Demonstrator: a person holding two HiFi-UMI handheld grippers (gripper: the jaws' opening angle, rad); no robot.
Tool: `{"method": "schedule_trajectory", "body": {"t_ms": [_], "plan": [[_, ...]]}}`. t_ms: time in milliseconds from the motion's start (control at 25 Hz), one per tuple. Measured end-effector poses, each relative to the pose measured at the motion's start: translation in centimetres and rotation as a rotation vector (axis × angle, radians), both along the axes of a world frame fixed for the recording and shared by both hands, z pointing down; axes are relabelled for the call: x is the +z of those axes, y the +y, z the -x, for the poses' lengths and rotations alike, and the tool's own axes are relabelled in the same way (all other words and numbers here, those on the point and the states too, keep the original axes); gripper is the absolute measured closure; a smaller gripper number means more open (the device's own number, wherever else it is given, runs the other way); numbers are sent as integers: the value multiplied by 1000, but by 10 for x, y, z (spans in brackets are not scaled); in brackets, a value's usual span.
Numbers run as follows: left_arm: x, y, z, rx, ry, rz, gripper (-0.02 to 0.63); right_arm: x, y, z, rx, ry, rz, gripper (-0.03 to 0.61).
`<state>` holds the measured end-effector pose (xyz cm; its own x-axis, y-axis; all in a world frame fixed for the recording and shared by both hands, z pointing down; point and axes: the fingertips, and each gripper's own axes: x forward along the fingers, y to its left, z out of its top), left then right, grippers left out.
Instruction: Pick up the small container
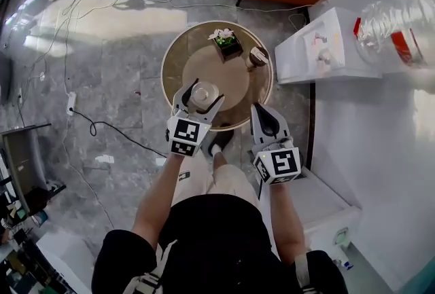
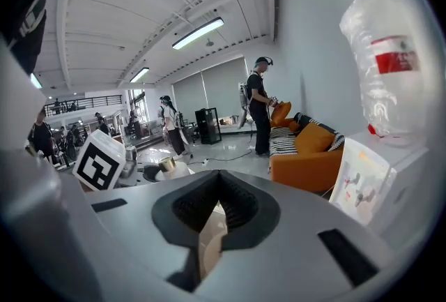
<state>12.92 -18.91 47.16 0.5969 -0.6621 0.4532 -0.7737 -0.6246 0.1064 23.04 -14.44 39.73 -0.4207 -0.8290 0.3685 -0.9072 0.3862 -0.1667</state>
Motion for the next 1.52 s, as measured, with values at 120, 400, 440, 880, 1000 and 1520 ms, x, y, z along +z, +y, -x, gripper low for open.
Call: {"method": "schedule_trajectory", "body": {"t_ms": [120, 400, 440, 880, 1000, 1520], "plan": [[-26, 9, 15, 7, -7, -1, 268, -21, 0, 10, -7, 13, -35, 575], [-75, 33, 73, 8, 13, -22, 268, -58, 12, 58, -2, 27, -92, 575], [-80, 38, 83, 7, 13, -16, 268, -62, 15, 67, 2, 29, -101, 575], [-138, 101, 185, 71, 25, -26, 268, -119, 69, 160, 68, 61, -202, 575], [-159, 117, 202, 108, 27, -41, 268, -140, 84, 184, 69, 67, -237, 575], [-213, 161, 230, 158, 47, -107, 268, -178, 134, 246, -27, 53, -170, 575]]}}
